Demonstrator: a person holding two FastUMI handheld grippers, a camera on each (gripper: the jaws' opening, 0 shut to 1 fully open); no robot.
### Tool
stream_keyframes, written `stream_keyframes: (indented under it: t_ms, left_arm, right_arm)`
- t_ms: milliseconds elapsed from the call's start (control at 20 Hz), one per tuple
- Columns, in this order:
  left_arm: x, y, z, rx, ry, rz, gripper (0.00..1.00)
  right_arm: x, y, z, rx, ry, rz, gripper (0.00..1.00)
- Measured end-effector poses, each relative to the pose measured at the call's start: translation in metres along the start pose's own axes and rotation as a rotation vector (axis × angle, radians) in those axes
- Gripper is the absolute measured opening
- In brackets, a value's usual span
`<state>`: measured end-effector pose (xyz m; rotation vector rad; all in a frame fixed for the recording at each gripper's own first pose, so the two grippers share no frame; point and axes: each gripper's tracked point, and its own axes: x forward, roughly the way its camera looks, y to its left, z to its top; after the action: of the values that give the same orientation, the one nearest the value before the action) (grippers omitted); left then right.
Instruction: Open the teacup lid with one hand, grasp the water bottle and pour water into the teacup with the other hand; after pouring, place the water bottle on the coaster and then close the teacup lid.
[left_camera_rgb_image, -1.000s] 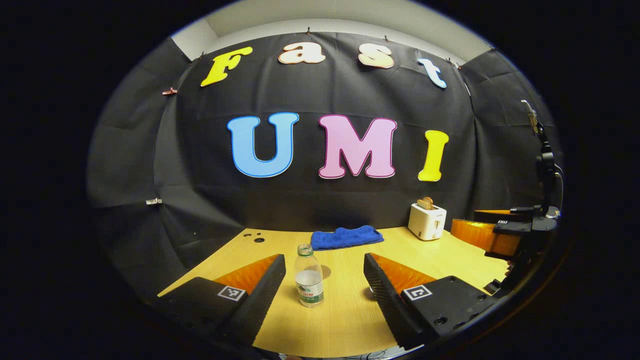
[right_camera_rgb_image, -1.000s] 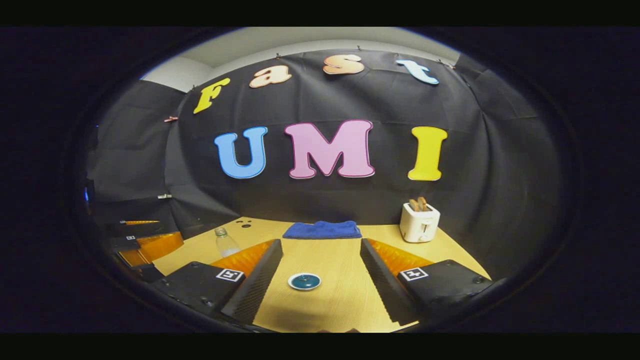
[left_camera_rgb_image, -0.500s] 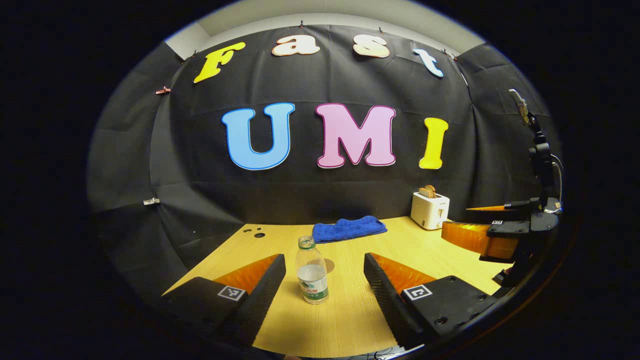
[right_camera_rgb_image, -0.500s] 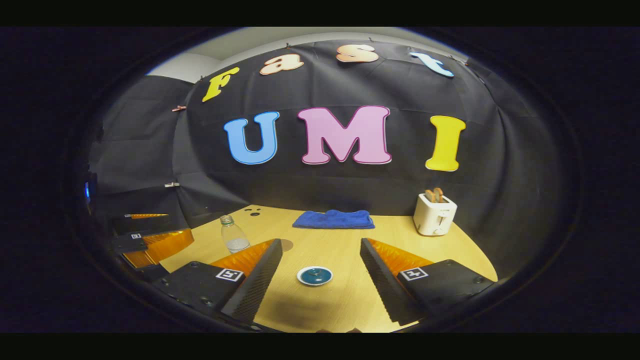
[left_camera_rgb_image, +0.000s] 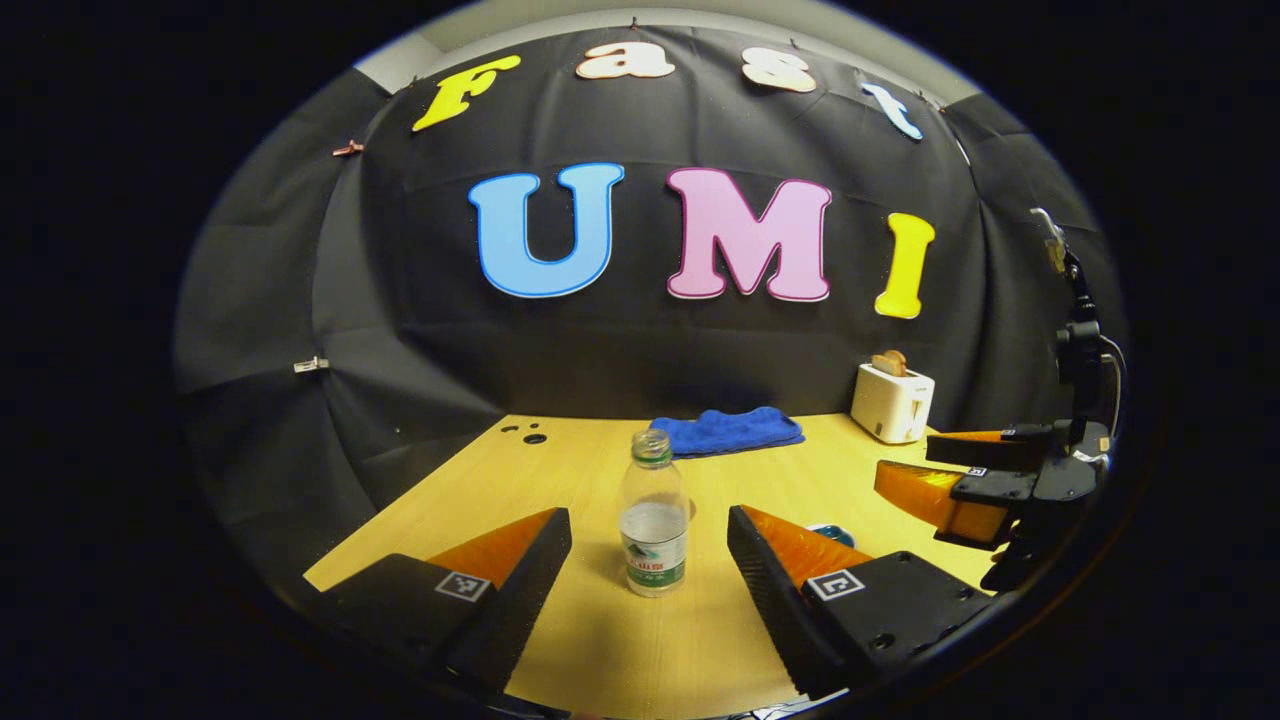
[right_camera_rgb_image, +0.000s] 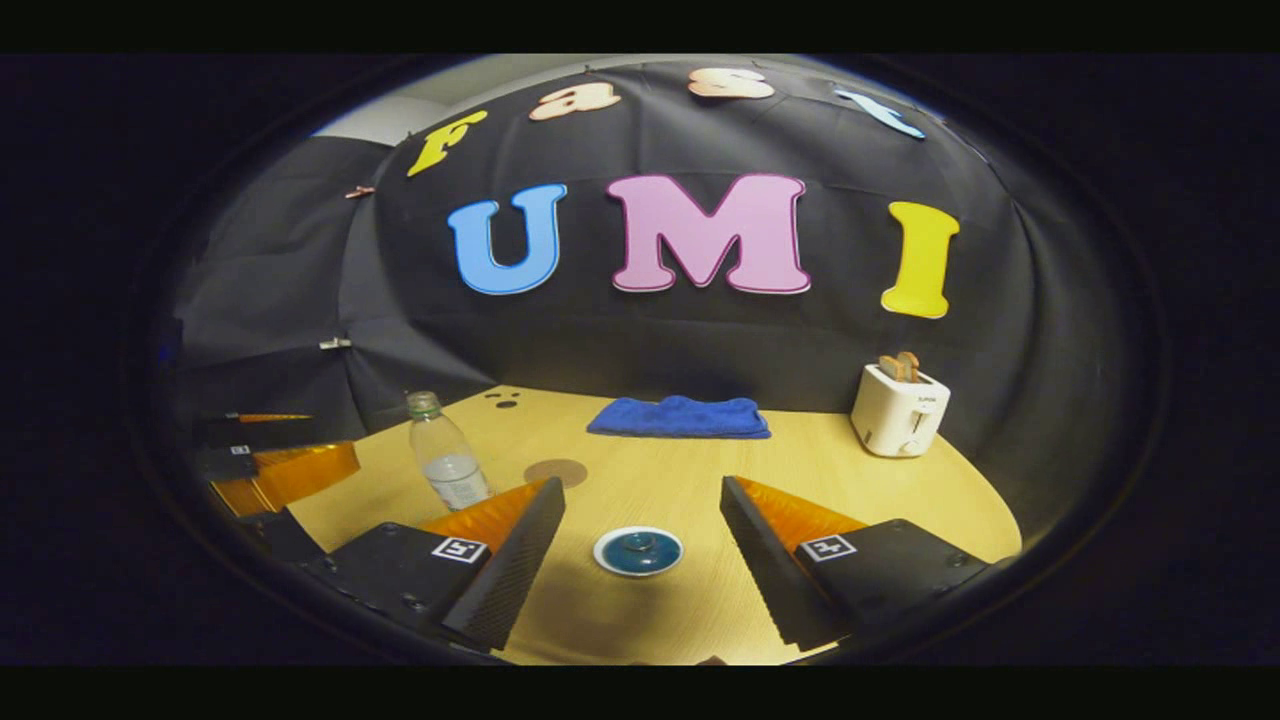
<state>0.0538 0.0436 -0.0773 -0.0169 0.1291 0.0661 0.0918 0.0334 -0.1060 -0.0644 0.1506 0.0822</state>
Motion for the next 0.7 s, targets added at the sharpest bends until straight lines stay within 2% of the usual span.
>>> stream_keyframes:
  t_ms: [350, 700]
  left_arm:
    - [0.027, 0.015, -0.050, -0.070, 0.045, 0.031, 0.99]
    - [0.038, 0.017, -0.088, -0.149, 0.123, 0.022, 0.99]
  right_arm:
    - [0.054, -0.004, -0.074, 0.025, 0.092, 0.009, 0.97]
    - [0.081, -0.004, -0.098, -0.015, 0.091, 0.001, 0.97]
